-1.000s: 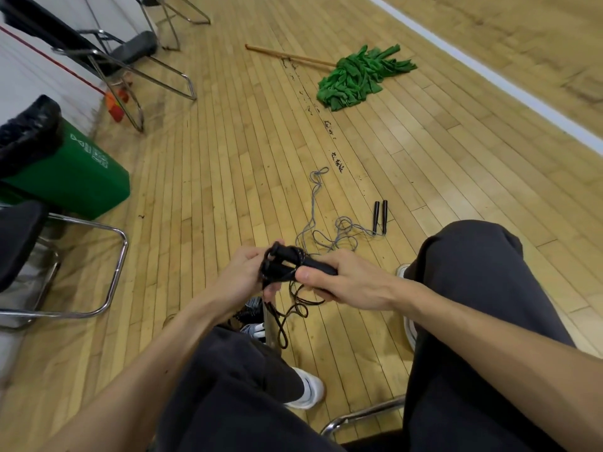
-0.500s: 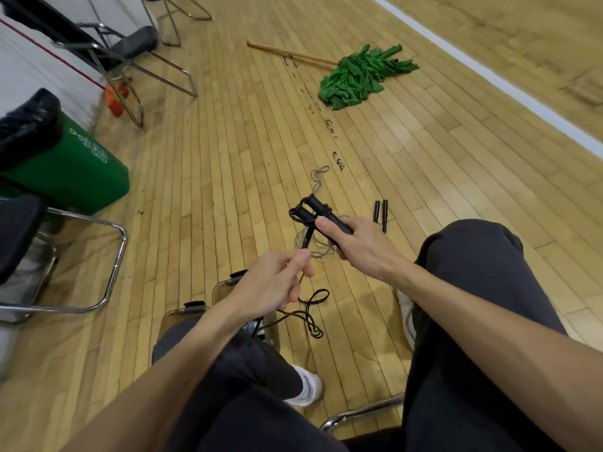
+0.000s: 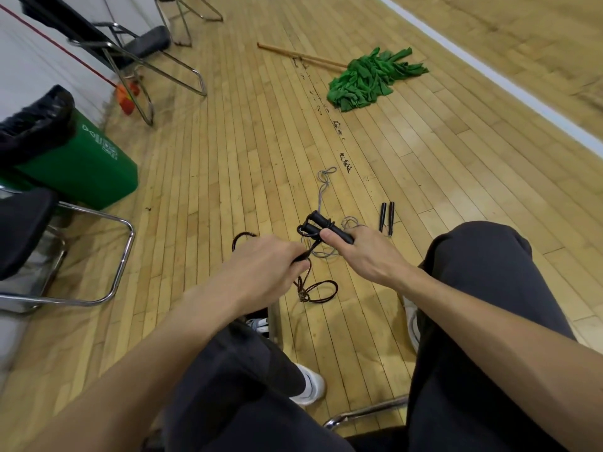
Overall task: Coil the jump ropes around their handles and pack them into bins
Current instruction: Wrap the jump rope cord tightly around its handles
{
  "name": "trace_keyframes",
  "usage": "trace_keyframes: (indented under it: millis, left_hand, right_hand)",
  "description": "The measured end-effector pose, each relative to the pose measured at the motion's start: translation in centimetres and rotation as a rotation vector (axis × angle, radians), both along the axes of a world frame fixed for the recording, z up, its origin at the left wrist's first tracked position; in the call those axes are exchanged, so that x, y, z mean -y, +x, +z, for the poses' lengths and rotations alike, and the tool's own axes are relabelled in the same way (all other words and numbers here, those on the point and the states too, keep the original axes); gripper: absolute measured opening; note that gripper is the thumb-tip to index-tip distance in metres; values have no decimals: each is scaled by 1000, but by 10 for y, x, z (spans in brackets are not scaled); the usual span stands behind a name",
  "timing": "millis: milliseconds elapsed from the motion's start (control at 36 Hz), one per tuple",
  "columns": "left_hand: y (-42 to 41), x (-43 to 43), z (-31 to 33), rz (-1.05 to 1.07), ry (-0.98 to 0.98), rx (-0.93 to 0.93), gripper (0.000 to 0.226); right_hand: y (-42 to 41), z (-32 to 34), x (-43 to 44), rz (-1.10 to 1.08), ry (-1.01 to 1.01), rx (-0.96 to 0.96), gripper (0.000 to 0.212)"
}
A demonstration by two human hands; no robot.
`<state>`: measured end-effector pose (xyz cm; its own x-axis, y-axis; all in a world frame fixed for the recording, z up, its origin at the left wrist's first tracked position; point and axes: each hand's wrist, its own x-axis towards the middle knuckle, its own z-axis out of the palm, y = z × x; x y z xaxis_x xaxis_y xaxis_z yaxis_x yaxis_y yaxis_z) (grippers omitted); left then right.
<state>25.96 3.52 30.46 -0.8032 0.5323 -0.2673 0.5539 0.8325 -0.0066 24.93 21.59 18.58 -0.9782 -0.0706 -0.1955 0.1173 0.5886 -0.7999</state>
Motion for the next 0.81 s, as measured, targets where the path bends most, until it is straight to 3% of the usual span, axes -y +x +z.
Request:
trace_keyframes:
  millis: [167,306,500,667,806]
  left_hand:
    - [-10,-4,12,-136,-182,-12,29]
    - [-17,-3,16,-193,-219,3,27]
    - [-32,5,14,-200,-145,24,28]
    - [-41,9,11,-170,-53,120,26]
    - [-44,4,12,-171,-68,180,33]
  right_hand:
    - [7,-9,7,93,-8,90,61]
    - [9,-14,10,174,35,142,63]
    - [17,-14,12,317,33,196,62]
    - [24,-12,13,429,-7,217,79]
    - [30,-4,16,489,2,208,62]
